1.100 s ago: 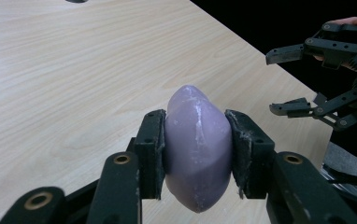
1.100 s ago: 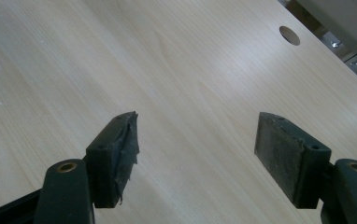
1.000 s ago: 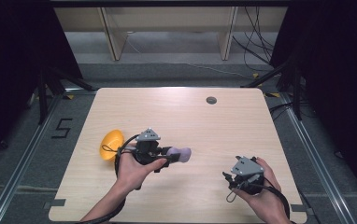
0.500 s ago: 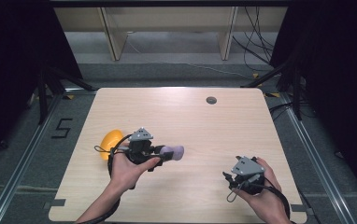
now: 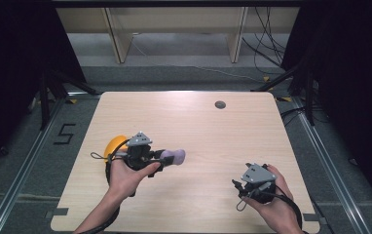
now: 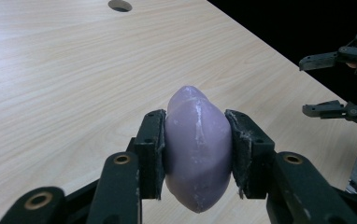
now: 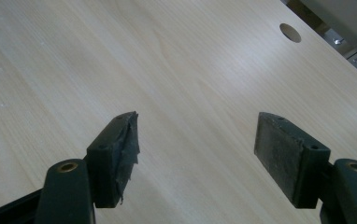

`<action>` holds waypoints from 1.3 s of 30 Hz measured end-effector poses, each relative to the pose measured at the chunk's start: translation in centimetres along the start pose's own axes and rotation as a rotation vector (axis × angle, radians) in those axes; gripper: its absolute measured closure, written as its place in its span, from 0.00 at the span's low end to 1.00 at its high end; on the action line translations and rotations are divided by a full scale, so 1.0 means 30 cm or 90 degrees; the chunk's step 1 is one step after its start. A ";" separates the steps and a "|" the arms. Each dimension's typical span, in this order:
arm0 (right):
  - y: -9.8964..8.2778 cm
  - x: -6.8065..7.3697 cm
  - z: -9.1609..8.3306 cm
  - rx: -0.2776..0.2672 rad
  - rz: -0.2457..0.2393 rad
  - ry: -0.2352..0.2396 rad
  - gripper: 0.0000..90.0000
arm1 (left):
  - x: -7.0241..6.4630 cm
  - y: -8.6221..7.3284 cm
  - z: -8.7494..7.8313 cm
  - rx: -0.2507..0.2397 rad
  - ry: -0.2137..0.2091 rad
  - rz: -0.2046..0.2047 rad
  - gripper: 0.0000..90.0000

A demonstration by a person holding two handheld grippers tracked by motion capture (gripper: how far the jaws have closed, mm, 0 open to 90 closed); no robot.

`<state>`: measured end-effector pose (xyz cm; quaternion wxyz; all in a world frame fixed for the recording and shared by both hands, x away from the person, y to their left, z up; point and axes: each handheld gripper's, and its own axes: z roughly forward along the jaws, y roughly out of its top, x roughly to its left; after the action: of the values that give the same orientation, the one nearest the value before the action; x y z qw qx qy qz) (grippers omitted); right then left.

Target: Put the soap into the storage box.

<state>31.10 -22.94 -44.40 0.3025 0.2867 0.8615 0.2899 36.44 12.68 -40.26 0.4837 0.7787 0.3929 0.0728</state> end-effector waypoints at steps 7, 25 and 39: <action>-0.001 0.002 0.001 0.001 0.006 0.001 0.35 | 0.018 -0.005 -0.018 -0.007 0.017 -0.006 0.66; 0.000 0.002 0.002 0.004 0.005 0.003 0.35 | 0.079 -0.018 -0.083 -0.027 0.052 -0.023 0.66; 0.001 0.000 0.002 0.000 0.001 0.001 0.35 | 0.124 -0.035 -0.132 -0.044 0.080 -0.047 0.66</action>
<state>31.13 -22.90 -44.42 0.3016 0.2866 0.8617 0.2906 36.45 18.20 -40.06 0.4872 0.7401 0.4484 0.1173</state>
